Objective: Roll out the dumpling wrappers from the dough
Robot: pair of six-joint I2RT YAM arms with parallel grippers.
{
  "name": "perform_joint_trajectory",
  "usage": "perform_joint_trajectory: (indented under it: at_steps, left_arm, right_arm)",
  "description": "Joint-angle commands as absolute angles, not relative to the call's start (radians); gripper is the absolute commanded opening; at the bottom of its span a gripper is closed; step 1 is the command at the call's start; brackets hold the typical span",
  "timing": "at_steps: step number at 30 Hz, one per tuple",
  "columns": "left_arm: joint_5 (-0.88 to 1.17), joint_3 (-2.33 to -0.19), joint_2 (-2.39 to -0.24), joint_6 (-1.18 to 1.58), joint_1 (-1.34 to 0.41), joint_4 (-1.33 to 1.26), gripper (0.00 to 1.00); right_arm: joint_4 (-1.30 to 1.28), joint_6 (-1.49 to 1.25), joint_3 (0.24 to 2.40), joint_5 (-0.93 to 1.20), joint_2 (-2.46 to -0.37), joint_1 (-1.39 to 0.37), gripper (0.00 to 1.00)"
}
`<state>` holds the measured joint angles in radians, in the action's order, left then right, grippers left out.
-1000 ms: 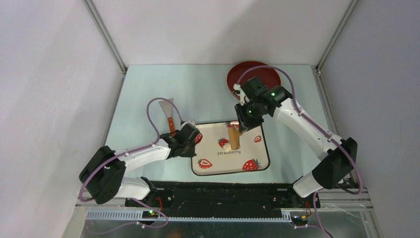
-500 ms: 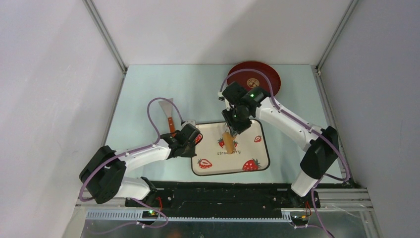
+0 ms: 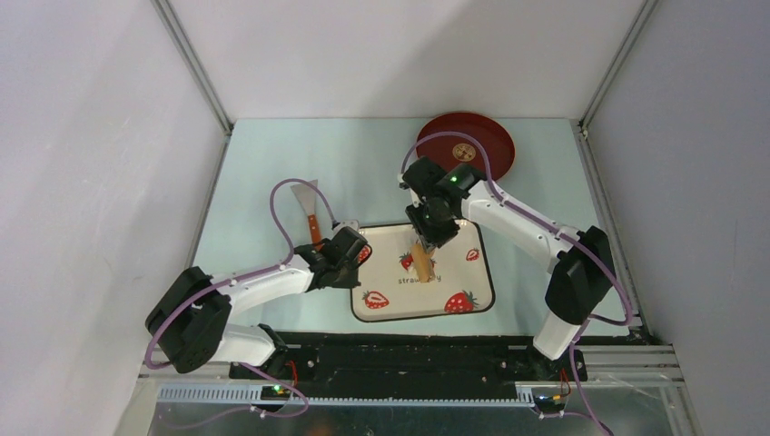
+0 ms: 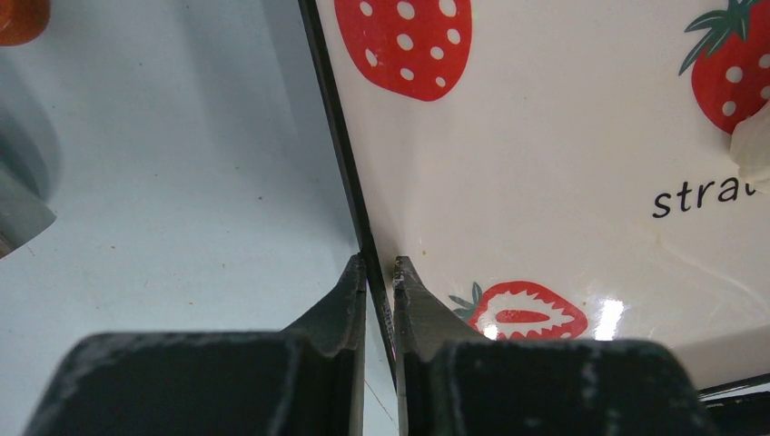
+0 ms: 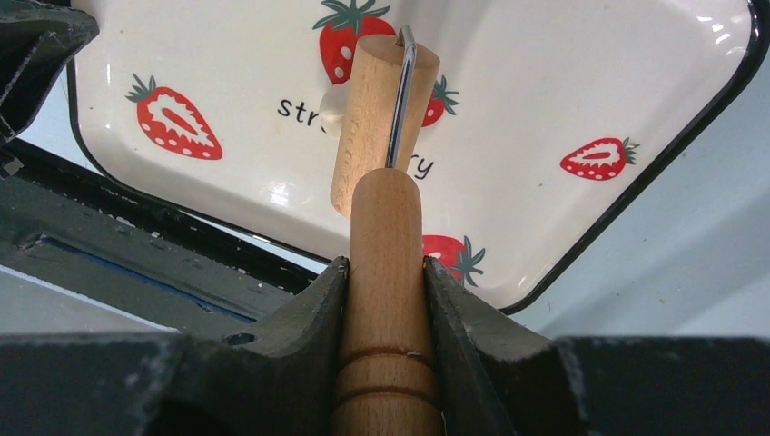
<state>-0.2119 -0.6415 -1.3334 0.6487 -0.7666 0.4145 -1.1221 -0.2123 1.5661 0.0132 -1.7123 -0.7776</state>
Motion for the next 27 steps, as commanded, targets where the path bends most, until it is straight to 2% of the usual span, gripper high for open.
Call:
perform_joint_trajectory:
  at_steps: [1,10,27]
  left_arm:
    - [-0.194,-0.615,-1.371,0.647,-0.787,0.491,0.09]
    - [-0.196,-0.618,-1.376,0.647,-0.791,0.491,0.08]
    - [-0.200,-0.624,-1.383,0.649,-0.796,0.492,0.08]
  right_arm:
    - [-1.073,-0.230,1.526,0.030,-1.717,-0.792,0.00]
    - [-1.023,-0.242,1.505,0.106,-1.699,-0.805,0.00]
    - [-0.981,-0.268,1.407,0.069,-1.782,-0.850,0.00]
